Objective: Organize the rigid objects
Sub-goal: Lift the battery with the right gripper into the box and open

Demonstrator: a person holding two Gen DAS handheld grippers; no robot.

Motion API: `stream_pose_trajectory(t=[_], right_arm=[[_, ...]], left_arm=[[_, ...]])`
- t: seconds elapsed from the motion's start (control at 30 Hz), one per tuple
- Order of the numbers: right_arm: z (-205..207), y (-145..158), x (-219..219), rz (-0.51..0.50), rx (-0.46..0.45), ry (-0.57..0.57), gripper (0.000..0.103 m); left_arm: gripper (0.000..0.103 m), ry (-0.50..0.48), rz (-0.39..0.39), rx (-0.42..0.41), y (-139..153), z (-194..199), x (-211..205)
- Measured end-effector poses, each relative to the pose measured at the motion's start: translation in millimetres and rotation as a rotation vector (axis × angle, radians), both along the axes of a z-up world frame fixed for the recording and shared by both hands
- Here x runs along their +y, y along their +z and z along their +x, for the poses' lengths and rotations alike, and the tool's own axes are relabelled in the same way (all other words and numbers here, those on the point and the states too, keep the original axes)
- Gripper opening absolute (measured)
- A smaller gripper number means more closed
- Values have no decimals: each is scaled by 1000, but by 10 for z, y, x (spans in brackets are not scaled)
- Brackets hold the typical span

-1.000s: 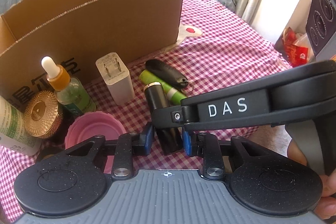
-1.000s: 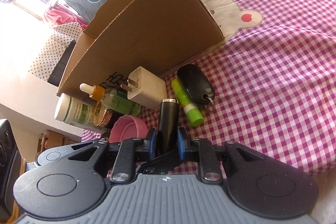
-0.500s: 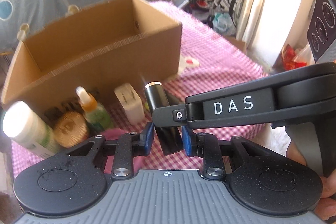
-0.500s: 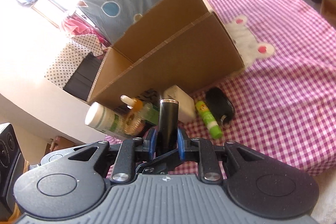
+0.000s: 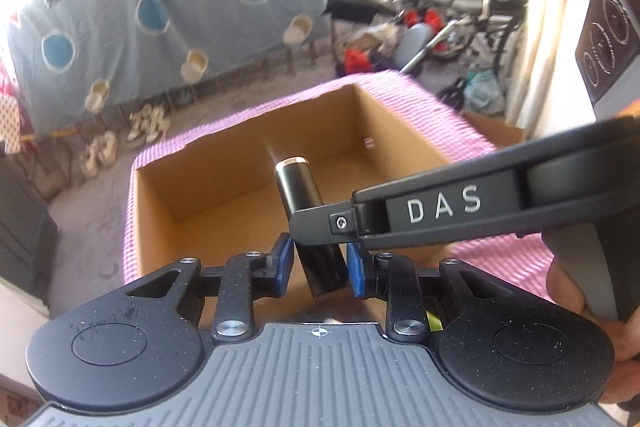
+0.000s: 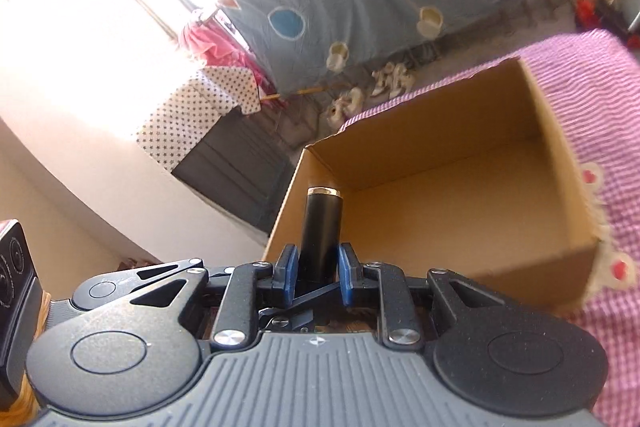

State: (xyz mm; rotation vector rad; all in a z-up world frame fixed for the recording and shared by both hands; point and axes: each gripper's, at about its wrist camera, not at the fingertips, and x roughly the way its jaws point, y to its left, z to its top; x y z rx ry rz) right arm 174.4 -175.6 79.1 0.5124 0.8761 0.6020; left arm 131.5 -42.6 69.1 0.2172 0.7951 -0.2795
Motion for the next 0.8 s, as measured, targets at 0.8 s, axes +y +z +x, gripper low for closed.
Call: stream_pose_trajectory(t=[0.8], right_arm=[[2059,-1109,805,14,480,-3,23]], left_arm=[[31,200,121,356,-626,1602,520]])
